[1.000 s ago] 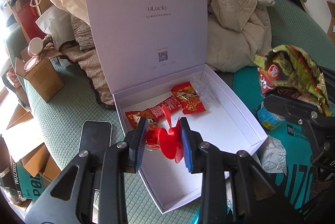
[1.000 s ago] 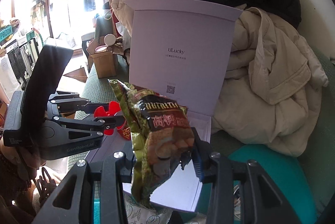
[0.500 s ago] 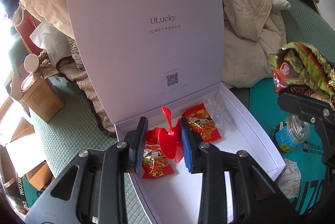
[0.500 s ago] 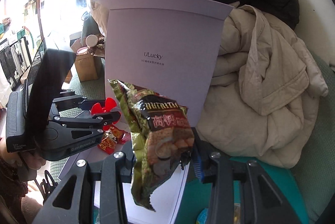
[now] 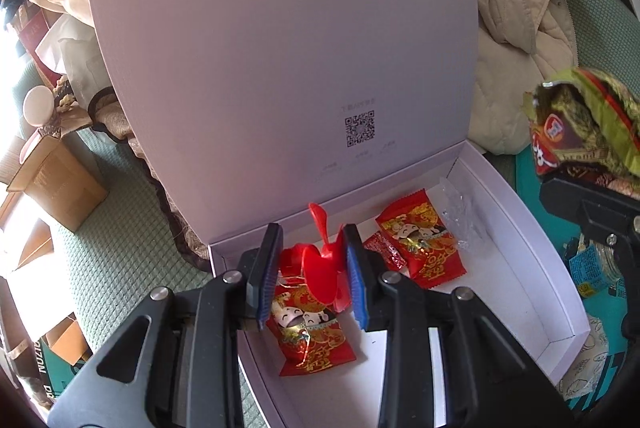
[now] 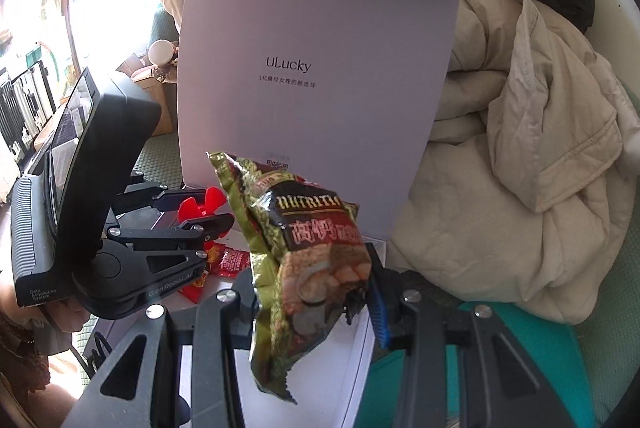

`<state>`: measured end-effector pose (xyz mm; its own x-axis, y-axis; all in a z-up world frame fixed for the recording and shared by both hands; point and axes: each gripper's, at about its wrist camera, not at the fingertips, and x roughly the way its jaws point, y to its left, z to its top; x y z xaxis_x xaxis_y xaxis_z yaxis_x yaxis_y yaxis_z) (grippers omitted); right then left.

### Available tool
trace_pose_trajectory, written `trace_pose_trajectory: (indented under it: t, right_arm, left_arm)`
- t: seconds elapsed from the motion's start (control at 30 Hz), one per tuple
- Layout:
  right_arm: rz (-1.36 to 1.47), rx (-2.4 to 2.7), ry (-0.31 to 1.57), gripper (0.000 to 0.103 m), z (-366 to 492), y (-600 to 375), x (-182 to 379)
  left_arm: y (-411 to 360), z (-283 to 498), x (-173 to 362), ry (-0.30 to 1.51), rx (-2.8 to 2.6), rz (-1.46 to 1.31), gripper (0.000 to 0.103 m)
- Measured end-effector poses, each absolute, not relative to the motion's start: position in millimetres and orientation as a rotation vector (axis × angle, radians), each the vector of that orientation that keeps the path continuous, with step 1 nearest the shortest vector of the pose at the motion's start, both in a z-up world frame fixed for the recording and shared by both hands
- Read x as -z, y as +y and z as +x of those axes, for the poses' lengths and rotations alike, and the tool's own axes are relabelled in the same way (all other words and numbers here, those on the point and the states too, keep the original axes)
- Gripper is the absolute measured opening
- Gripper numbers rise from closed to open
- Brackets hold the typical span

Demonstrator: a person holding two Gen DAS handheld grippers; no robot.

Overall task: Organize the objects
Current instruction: 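Carry the red fan and green-gold bag with both grippers over the white box, then open the left gripper releasing the red fan while the right gripper drops the green-gold bag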

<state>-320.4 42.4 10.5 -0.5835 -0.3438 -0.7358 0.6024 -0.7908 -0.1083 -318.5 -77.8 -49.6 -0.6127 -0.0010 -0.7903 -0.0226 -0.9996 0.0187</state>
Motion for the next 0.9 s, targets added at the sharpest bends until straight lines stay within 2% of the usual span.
trace_pose_trajectory:
  t: [0.1, 0.27, 0.5, 0.9]
  right_arm:
    - [1.010, 2.342, 0.501, 0.041, -325, 38, 0]
    - [1.068, 2.307, 0.485, 0.041, -334, 34, 17]
    - [1.119, 2.285, 0.485, 0.041, -341, 31, 30]
    - [1.209, 2.246, 0.509, 0.041, -349, 18, 53]
  left_arm:
    - [-80, -323, 59, -0.005, -2.768, -1.425, 0.029]
    - [-76, -325, 70, 0.026, -2.746, -1.469, 0.029]
    - [-81, -332, 86, -0.096, -2.673, -1.549, 0.029]
    - [-80, -338, 96, -0.059, -2.665, -1.635, 0.029]
